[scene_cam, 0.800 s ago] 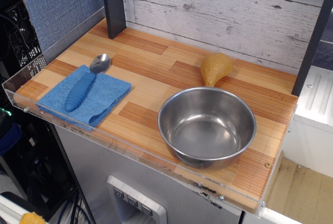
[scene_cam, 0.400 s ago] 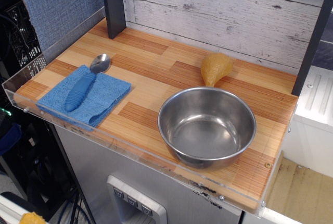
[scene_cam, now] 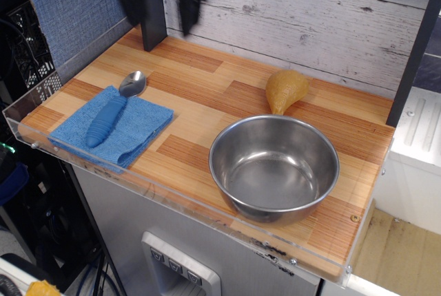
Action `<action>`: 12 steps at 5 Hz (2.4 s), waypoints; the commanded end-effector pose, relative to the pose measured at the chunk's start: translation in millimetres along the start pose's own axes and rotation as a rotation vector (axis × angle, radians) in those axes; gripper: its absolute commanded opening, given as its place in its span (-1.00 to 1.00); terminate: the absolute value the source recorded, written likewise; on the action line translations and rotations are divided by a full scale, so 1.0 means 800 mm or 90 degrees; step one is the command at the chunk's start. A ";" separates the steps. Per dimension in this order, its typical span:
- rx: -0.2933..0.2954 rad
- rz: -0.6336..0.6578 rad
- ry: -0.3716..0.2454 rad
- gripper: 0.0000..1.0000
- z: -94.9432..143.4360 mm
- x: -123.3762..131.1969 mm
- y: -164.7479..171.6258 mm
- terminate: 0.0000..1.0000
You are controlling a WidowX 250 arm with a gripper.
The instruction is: Place the drumstick inside the metal bowl
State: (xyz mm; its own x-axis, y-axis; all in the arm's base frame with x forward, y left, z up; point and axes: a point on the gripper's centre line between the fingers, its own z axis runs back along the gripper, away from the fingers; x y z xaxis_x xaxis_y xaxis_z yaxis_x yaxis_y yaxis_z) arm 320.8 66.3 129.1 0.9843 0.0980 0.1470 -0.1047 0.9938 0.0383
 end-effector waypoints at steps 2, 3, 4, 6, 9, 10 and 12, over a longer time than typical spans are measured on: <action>-0.035 -0.018 0.018 1.00 -0.094 0.033 -0.088 -1.00; -0.058 -0.009 0.026 1.00 -0.119 0.039 -0.101 -1.00; -0.069 -0.019 0.028 1.00 -0.127 0.039 -0.113 -1.00; -0.070 -0.003 0.009 1.00 -0.115 0.032 -0.119 -1.00; -0.107 0.010 -0.017 1.00 -0.082 0.051 -0.131 -1.00; -0.111 0.016 0.010 1.00 -0.103 0.065 -0.146 -1.00; -0.086 0.019 0.062 1.00 -0.149 0.064 -0.176 -1.00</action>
State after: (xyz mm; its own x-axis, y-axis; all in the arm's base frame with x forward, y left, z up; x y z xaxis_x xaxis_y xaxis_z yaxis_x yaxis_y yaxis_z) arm 402.9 -57.8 8.0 0.9898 0.1381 0.0338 -0.1344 0.9865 -0.0935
